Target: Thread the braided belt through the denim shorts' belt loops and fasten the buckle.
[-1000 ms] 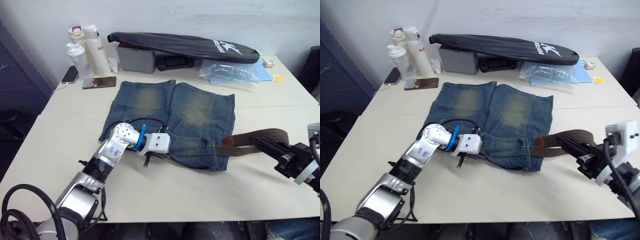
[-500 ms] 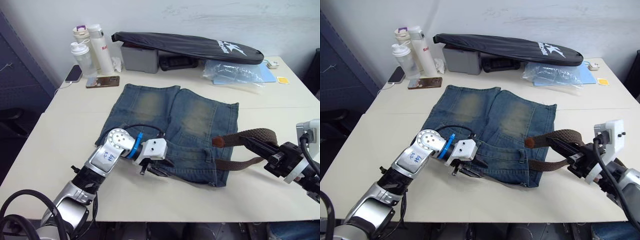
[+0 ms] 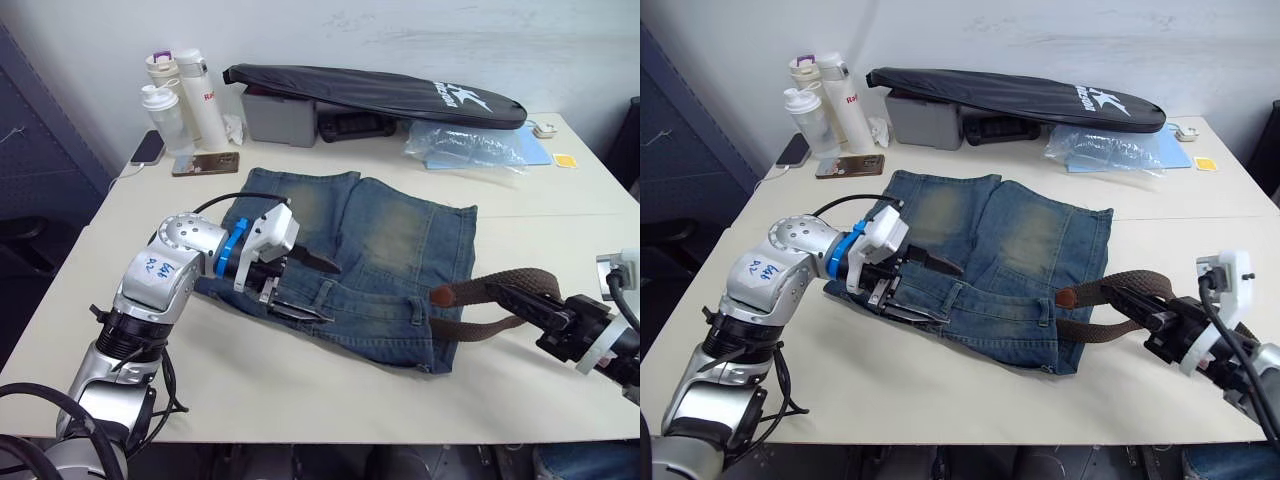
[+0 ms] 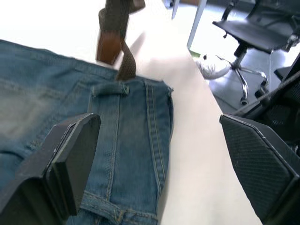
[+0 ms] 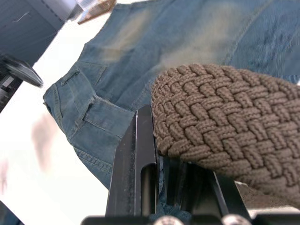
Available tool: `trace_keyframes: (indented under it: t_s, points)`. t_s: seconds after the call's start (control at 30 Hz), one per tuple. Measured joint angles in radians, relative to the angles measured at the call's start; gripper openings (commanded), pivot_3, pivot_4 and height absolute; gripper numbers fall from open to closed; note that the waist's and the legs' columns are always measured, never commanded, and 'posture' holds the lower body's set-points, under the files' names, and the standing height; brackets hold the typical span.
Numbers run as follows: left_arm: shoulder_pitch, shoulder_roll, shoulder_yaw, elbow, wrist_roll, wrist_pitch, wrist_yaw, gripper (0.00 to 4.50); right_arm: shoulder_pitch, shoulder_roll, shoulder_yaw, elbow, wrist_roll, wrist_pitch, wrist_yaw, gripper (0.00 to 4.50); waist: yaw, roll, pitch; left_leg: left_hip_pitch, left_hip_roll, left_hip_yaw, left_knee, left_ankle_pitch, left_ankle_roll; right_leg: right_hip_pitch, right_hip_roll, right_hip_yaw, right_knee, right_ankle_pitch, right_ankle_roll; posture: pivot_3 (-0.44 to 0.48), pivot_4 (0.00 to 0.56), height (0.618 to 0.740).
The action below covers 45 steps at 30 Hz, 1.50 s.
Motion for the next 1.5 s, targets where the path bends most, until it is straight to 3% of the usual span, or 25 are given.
trace_keyframes:
  t_s: [0.73, 1.5]
  points:
    - [0.016, 0.059, -0.020, -0.003, 0.022, -0.039, 0.102, 4.48, -0.059, 0.032, 0.136, 0.106, 0.026, 0.028, -0.016, 0.00, 0.001, 0.000, 0.000, 0.000, -0.001, -0.002, 0.000, 0.000, 0.000, -0.001, 0.000, 0.000, 0.000, 0.000, 0.000, 0.000, 0.150, 0.622]
    - [0.017, 0.059, -0.043, -0.006, 0.027, -0.054, 0.138, 4.48, -0.048, 0.102, 0.163, 0.164, -0.034, 0.025, -0.048, 0.00, 0.000, 0.000, 0.000, -0.001, -0.001, -0.003, 0.000, 0.000, 0.000, -0.001, 0.000, 0.000, 0.001, 0.000, 0.000, 0.000, 0.150, 0.622]
